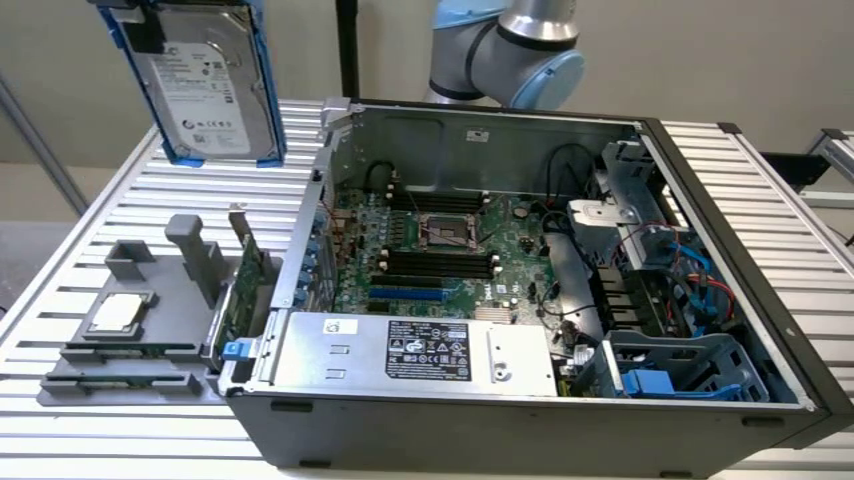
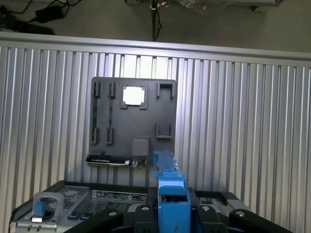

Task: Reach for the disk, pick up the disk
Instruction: 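Pick up the disk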

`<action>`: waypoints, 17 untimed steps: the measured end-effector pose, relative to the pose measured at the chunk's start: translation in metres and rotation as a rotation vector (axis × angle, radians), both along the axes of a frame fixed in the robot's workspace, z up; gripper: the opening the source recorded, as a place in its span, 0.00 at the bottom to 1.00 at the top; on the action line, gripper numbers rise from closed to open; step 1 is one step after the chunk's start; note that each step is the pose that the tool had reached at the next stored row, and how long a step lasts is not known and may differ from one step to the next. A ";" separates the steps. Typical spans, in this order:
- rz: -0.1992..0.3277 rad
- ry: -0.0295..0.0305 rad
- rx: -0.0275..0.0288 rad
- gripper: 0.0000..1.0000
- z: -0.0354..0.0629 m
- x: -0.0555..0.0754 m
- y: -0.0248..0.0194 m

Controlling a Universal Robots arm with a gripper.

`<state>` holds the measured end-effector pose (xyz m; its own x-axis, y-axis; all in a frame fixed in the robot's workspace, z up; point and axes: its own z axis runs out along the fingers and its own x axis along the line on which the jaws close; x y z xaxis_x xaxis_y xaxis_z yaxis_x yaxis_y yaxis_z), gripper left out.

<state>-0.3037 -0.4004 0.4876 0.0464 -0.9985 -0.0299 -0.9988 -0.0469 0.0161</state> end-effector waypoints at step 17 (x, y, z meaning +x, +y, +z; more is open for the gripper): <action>0.000 0.0195 0.0069 0.33 0.0043 0.077 -0.0147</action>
